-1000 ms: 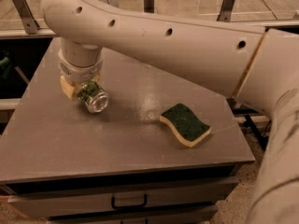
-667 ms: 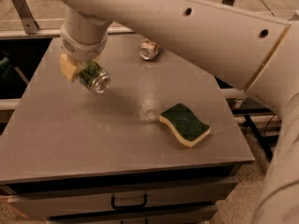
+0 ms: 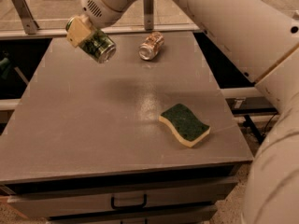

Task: Place green can upright

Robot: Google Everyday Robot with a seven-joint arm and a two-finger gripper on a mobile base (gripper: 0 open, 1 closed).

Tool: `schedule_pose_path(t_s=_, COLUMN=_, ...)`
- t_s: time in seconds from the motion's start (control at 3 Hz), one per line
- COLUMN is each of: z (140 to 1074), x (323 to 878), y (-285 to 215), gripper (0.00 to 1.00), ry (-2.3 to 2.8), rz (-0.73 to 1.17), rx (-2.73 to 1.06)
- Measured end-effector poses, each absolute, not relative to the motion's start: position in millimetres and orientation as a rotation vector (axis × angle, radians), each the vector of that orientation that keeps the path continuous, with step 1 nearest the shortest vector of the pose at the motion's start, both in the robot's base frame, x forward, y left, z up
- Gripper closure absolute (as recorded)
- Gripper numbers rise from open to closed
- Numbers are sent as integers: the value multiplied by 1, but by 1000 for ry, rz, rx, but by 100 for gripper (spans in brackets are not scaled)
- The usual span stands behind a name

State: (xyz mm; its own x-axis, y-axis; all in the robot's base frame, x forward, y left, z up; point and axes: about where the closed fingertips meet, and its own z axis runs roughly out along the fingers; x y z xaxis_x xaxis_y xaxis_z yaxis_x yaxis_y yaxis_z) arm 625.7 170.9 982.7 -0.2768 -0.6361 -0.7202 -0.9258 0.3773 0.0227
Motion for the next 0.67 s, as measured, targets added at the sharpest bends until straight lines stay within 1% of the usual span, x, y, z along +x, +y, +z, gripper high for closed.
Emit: schedule_pose_path(t_s=0.67, z=990, x=627, y=169, gripper=100, ry=1942, rz=596, rx=-1391)
